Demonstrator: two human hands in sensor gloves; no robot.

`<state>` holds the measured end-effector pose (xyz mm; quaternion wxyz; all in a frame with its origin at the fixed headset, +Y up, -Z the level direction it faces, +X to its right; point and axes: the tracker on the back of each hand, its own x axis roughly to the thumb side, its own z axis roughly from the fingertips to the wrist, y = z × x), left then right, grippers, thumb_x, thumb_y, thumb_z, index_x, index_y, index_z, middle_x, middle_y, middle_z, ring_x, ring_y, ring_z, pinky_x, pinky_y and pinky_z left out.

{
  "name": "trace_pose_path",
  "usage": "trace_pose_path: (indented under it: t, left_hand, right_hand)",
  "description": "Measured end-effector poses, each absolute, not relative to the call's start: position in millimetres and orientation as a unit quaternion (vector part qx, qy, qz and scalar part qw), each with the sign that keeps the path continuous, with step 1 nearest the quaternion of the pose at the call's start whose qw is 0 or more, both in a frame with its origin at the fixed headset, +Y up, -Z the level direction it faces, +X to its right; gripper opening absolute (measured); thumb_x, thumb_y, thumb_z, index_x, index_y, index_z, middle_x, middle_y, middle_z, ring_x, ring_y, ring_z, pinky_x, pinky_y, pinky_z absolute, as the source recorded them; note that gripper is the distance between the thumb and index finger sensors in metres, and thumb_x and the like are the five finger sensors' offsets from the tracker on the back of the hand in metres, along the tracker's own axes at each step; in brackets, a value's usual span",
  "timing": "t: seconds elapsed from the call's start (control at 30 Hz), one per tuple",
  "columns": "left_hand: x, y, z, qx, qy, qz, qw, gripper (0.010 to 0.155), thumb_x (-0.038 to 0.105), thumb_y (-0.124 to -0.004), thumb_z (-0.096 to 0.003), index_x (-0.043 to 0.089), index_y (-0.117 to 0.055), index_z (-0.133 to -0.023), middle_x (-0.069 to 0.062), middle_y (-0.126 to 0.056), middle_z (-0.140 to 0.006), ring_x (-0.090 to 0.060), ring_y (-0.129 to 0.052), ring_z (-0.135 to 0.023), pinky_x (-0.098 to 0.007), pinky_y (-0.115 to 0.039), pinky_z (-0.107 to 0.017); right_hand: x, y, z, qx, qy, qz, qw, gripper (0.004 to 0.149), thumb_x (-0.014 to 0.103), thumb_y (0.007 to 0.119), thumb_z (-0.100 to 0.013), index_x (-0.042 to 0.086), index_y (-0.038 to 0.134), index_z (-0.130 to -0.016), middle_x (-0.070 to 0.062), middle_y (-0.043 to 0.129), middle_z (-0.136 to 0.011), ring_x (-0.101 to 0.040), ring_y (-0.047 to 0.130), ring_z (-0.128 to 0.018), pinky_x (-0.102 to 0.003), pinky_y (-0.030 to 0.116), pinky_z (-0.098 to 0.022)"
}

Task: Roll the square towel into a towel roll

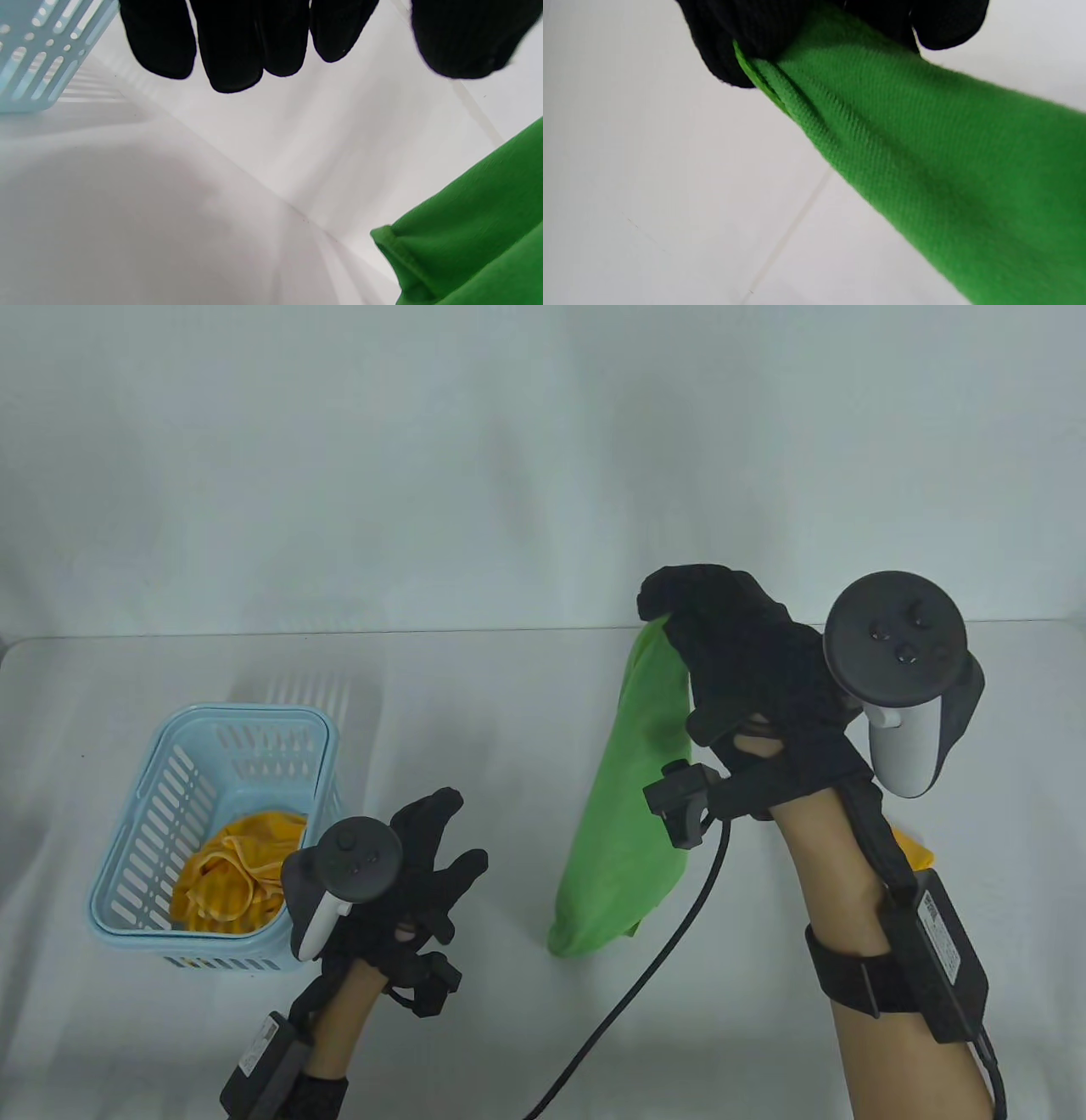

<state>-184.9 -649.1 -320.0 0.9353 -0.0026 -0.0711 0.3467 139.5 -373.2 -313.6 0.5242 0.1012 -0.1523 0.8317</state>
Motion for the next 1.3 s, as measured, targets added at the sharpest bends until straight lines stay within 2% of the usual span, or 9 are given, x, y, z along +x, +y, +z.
trace_pose_path:
  t: [0.2, 0.33, 0.47, 0.57, 0.77, 1.0, 1.17, 1.3]
  left_hand:
    - [-170.0, -653.6, -320.2, -0.013, -0.097, 0.319, 0.943, 0.075, 0.053, -0.078, -0.0382, 0.032, -0.054, -0.106, 0.002, -0.061, -0.111, -0.032, -0.077, -0.097, -0.055, -0.067, -0.070]
    - [-152.9, -656.0, -316.5, -0.025, -0.154, 0.289, 0.944, 0.055, 0.044, -0.080, -0.0396, 0.041, -0.073, -0.094, 0.006, -0.075, -0.101, -0.024, -0.085, -0.089, -0.053, -0.069, -0.069]
    - [-133.7, -658.5, -308.3, -0.039, -0.200, 0.263, 0.943, 0.051, 0.041, -0.081, -0.0398, 0.043, -0.077, -0.090, 0.007, -0.079, -0.098, -0.023, -0.088, -0.086, -0.053, -0.070, -0.069]
    - [-124.7, -659.8, -304.3, -0.037, -0.194, 0.248, 0.948, 0.055, 0.045, -0.080, -0.0393, 0.042, -0.074, -0.094, 0.006, -0.079, -0.097, -0.023, -0.088, -0.084, -0.053, -0.070, -0.069]
    - [-122.8, -668.3, -306.5, -0.051, -0.146, 0.248, 0.956, 0.075, 0.052, -0.080, -0.0375, 0.033, -0.056, -0.107, 0.000, -0.070, -0.106, -0.028, -0.084, -0.089, -0.054, -0.069, -0.069]
    - [-112.8, -682.4, -311.1, -0.084, -0.127, 0.242, 0.958, 0.107, 0.069, -0.078, -0.0283, 0.020, -0.030, -0.112, -0.009, -0.041, -0.117, -0.039, -0.062, -0.103, -0.060, -0.059, -0.073]
    - [-113.0, -688.5, -315.3, -0.082, -0.096, 0.232, 0.964, 0.115, 0.073, -0.076, -0.0255, 0.016, -0.023, -0.111, -0.012, -0.033, -0.117, -0.042, -0.055, -0.105, -0.062, -0.054, -0.074]
    - [-115.2, -691.9, -316.6, -0.097, -0.085, 0.250, 0.960, 0.114, 0.072, -0.075, -0.0273, 0.016, -0.022, -0.111, -0.012, -0.032, -0.117, -0.042, -0.054, -0.105, -0.063, -0.054, -0.074]
  right_hand:
    - [134.7, -371.9, -310.2, 0.114, -0.141, 0.833, 0.523, 0.034, 0.027, 0.074, -0.040, 0.043, 0.082, -0.070, 0.004, 0.087, -0.073, -0.027, 0.087, -0.068, -0.055, 0.067, -0.062]
    - [126.3, -375.2, -307.0, 0.122, -0.137, 0.835, 0.519, 0.034, 0.027, 0.075, -0.040, 0.043, 0.083, -0.070, 0.003, 0.088, -0.072, -0.027, 0.088, -0.067, -0.054, 0.068, -0.061]
    - [117.9, -379.8, -307.0, 0.126, -0.122, 0.837, 0.519, 0.034, 0.028, 0.075, -0.040, 0.042, 0.082, -0.070, 0.003, 0.088, -0.071, -0.027, 0.088, -0.067, -0.055, 0.068, -0.061]
    - [111.5, -383.1, -306.6, 0.132, -0.111, 0.840, 0.515, 0.034, 0.028, 0.075, -0.040, 0.042, 0.082, -0.071, 0.003, 0.088, -0.071, -0.027, 0.088, -0.067, -0.055, 0.068, -0.061]
    - [96.0, -391.9, -305.7, 0.150, -0.084, 0.842, 0.511, 0.034, 0.028, 0.075, -0.040, 0.042, 0.082, -0.071, 0.003, 0.088, -0.071, -0.027, 0.088, -0.066, -0.054, 0.068, -0.061]
    - [75.7, -403.6, -306.3, 0.164, -0.058, 0.841, 0.512, 0.034, 0.028, 0.075, -0.040, 0.041, 0.082, -0.071, 0.003, 0.088, -0.071, -0.027, 0.089, -0.066, -0.054, 0.069, -0.060]
    - [67.6, -403.1, -305.0, 0.168, -0.057, 0.841, 0.511, 0.034, 0.028, 0.075, -0.040, 0.041, 0.082, -0.072, 0.003, 0.089, -0.070, -0.027, 0.089, -0.066, -0.054, 0.069, -0.060]
    - [67.3, -400.5, -304.8, 0.157, -0.069, 0.841, 0.513, 0.034, 0.029, 0.075, -0.040, 0.040, 0.082, -0.072, 0.003, 0.089, -0.070, -0.027, 0.089, -0.065, -0.054, 0.069, -0.060]
